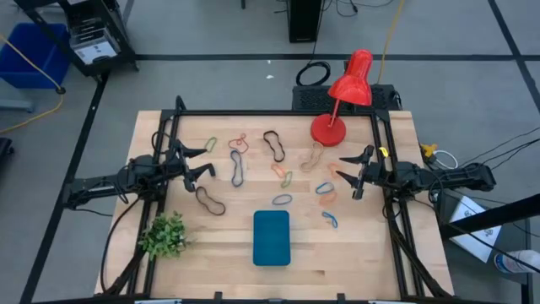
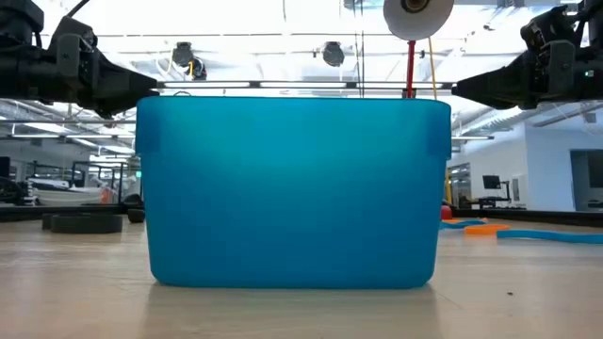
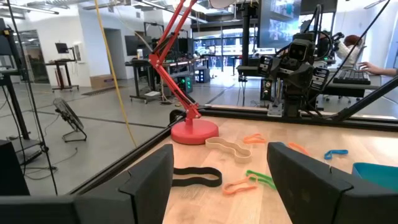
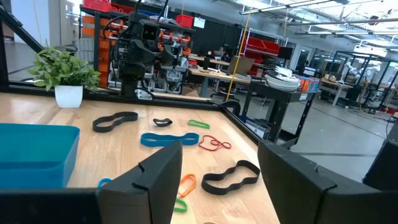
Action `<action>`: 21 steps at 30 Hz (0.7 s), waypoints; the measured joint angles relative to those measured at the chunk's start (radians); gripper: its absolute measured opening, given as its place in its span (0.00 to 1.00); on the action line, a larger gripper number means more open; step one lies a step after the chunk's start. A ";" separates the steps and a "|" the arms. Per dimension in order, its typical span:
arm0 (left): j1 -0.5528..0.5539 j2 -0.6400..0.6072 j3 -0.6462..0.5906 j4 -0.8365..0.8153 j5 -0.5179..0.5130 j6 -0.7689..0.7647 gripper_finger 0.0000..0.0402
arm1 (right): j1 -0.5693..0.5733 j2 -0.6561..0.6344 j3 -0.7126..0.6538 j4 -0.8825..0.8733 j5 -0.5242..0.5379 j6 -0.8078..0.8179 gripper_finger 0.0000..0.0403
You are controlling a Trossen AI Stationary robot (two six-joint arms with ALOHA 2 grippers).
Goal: Pick and place rubber bands into bin
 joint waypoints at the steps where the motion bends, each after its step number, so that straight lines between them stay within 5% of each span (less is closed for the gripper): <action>1: 0.000 0.000 0.000 0.000 0.000 0.000 0.66 | 0.000 0.000 0.000 0.000 0.000 0.000 0.52; 21: 0.000 0.000 0.000 0.000 0.000 0.000 0.66 | 0.000 0.000 0.000 0.000 0.000 0.000 0.52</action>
